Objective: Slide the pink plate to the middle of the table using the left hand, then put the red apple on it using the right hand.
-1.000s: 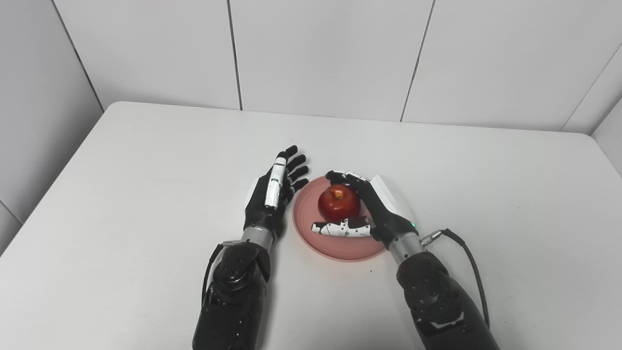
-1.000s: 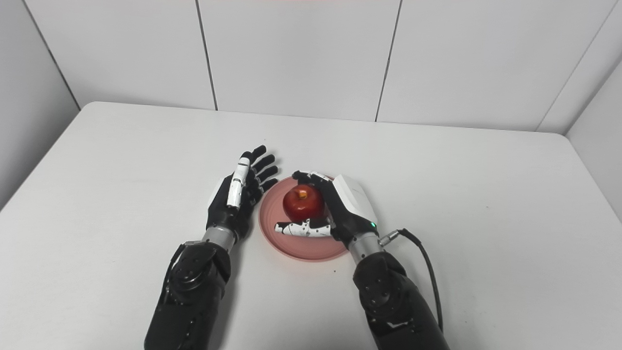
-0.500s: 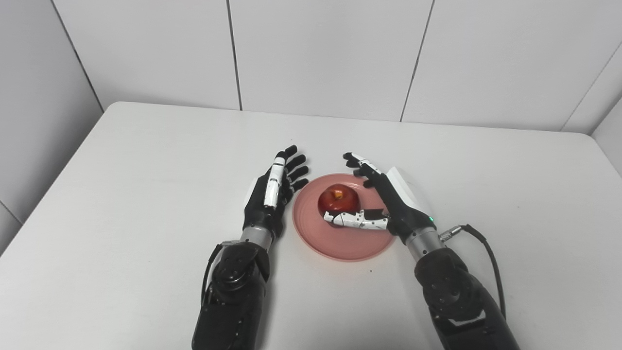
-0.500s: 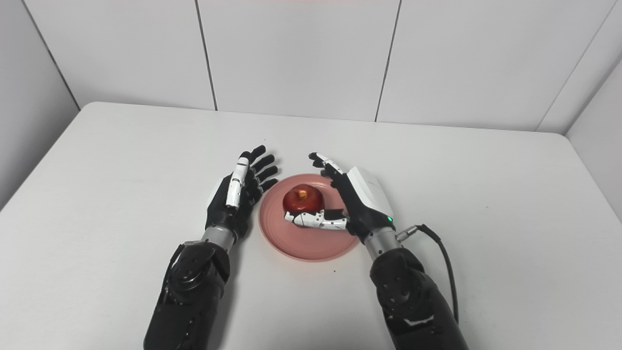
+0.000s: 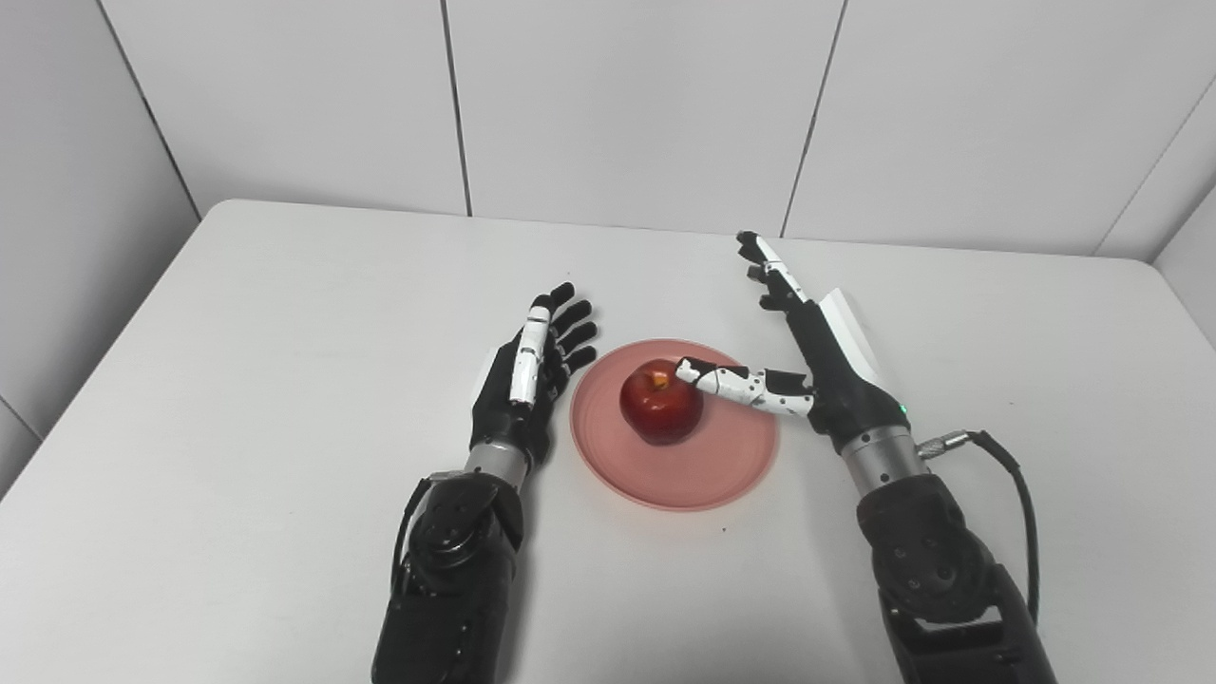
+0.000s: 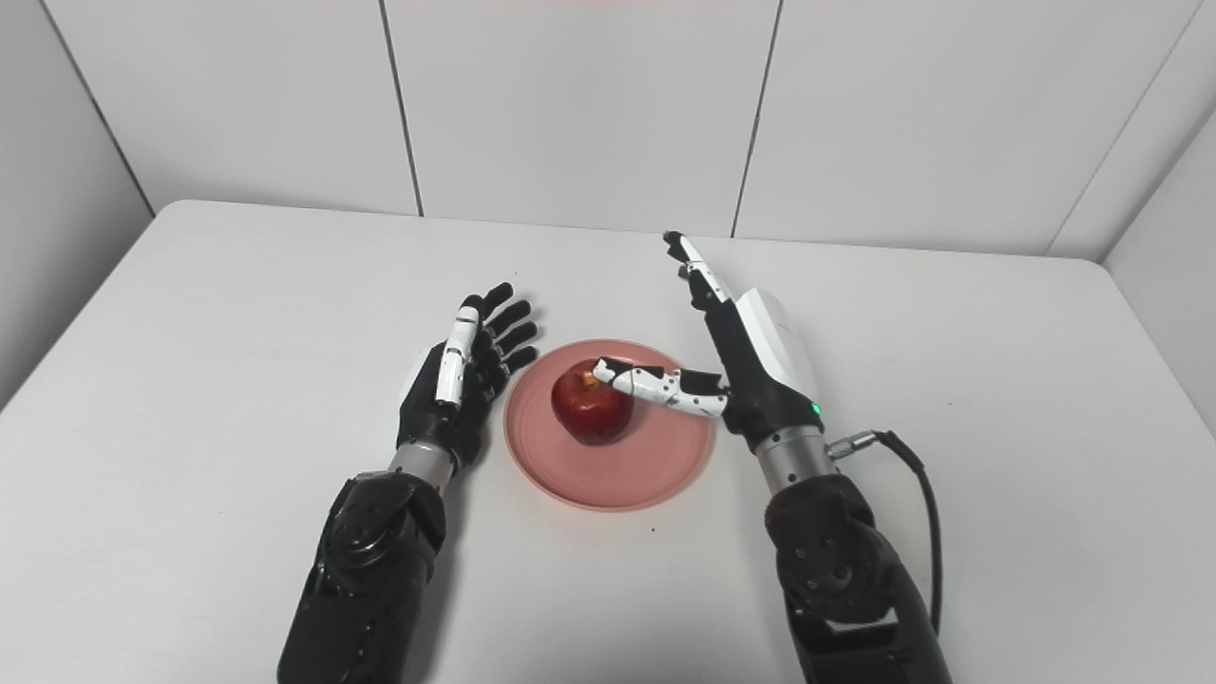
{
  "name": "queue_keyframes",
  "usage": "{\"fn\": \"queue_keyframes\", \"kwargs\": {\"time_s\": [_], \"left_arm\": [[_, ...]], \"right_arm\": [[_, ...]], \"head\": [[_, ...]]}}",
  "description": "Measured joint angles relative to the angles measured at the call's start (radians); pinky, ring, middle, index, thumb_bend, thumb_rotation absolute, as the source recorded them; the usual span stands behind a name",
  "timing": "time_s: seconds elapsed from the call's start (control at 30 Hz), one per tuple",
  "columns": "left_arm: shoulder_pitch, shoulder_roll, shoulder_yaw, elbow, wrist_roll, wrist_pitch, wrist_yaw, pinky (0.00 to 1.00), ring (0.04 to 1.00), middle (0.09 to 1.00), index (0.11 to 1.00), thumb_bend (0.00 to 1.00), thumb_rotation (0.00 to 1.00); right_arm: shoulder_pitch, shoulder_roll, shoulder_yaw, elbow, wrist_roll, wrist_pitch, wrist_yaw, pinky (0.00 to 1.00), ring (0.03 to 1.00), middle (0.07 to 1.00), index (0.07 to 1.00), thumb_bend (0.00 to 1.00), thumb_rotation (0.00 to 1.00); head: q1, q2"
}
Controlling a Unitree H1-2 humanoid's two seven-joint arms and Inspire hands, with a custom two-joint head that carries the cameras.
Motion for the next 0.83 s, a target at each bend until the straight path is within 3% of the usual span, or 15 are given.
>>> {"fn": "queue_keyframes", "kwargs": {"time_s": [0.33,0.47,0.6,0.83], "left_arm": [[0.0,0.001,0.003,0.001,0.0,-0.003,-0.004,0.86,0.864,0.876,0.868,0.38,1.0],[0.0,0.001,0.006,0.001,-0.004,-0.002,-0.005,0.86,0.864,0.876,0.867,0.38,1.0],[0.0,0.001,0.007,0.0,-0.009,-0.002,-0.006,0.87,0.866,0.879,0.869,0.39,1.0],[0.0,0.002,0.007,-0.002,-0.01,0.001,-0.006,0.87,0.869,0.881,0.873,0.39,1.0]], "right_arm": [[0.05,-0.002,-0.09,0.009,0.003,-0.012,-0.079,0.81,0.881,0.896,0.927,1.0,0.71],[0.069,-0.002,-0.109,0.041,0.011,-0.039,-0.115,0.79,0.867,0.892,0.929,1.0,0.81],[0.085,-0.002,-0.118,0.053,0.023,-0.042,-0.119,0.81,0.878,0.907,0.921,0.92,0.98],[0.096,0.006,-0.138,0.095,0.044,-0.044,-0.134,0.8,0.872,0.903,0.915,0.82,1.0]], "head": [[-0.008,-0.002],[-0.009,-0.002],[-0.003,0.0],[-0.002,0.002]]}}
